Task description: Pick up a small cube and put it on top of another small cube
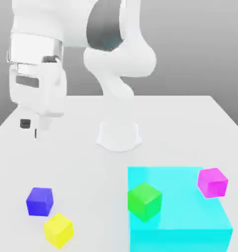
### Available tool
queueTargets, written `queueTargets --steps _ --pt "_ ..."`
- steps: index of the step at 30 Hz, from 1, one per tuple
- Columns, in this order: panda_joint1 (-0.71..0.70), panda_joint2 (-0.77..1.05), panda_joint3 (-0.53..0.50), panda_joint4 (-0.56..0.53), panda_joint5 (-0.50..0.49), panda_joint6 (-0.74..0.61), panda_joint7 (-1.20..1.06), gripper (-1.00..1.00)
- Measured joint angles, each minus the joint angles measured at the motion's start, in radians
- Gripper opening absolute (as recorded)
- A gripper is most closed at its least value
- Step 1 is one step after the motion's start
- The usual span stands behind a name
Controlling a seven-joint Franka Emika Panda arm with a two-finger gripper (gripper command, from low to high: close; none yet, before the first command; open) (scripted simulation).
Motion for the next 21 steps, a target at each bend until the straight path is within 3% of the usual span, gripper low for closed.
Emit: queueTargets --steps 7,13,14,21 --pt "-0.096 0.254 -0.054 -0.098 0.043 0.136 0.260 0.00" --pt "-0.122 0.472 -0.028 -0.076 0.085 0.306 0.264 0.00" --pt "-0.125 0.492 -0.024 -0.073 0.088 0.322 0.262 -1.00" --pt "-0.127 0.489 -0.023 -0.073 0.087 0.322 0.264 -1.00"
